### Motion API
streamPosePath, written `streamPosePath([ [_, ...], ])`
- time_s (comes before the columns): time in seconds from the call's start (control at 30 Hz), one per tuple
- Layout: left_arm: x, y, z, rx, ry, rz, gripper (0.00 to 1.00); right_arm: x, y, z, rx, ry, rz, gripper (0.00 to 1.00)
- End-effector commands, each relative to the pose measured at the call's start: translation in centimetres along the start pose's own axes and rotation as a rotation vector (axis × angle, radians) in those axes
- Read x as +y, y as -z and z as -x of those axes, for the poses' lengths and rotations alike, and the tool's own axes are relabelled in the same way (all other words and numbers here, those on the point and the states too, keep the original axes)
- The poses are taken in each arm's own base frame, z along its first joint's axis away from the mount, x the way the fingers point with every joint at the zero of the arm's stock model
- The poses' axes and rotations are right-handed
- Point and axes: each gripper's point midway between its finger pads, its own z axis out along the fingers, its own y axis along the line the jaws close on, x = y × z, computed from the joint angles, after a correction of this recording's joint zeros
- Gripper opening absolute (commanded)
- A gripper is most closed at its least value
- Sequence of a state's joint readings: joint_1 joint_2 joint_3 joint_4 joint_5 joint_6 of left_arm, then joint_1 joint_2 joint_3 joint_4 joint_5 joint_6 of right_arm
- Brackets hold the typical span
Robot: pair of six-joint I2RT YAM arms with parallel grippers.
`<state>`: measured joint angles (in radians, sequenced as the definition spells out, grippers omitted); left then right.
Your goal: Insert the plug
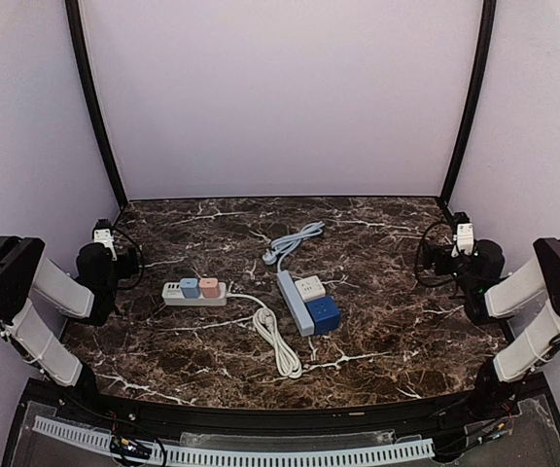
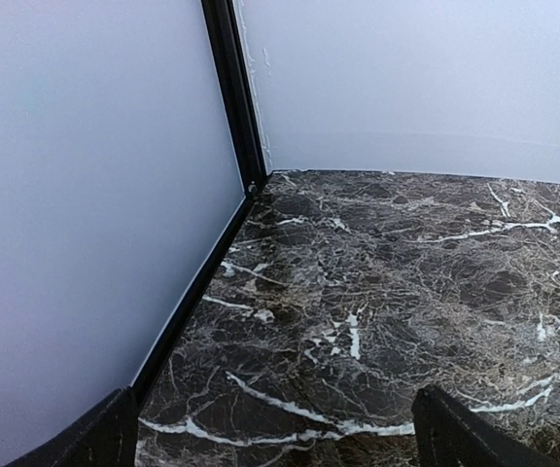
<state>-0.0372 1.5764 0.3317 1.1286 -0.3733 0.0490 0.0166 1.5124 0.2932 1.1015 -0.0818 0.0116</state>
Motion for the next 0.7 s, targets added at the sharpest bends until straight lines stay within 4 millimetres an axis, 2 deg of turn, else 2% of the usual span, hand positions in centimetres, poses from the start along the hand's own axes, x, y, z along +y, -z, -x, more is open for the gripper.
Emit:
streamPosePath([
  [0.0, 0.06, 0.2, -0.15, -0.004, -0.007, -0.008, 0.99, -0.14, 0.68, 1.25, -0.086, -0.007, -0.007, 0.99],
  [0.67, 0.03, 0.19, -0.14, -0.004, -0.006, -0.009, 0.99, 0.07, 1.1, 1.32, -0.108, 0.003, 0.002, 0.99],
])
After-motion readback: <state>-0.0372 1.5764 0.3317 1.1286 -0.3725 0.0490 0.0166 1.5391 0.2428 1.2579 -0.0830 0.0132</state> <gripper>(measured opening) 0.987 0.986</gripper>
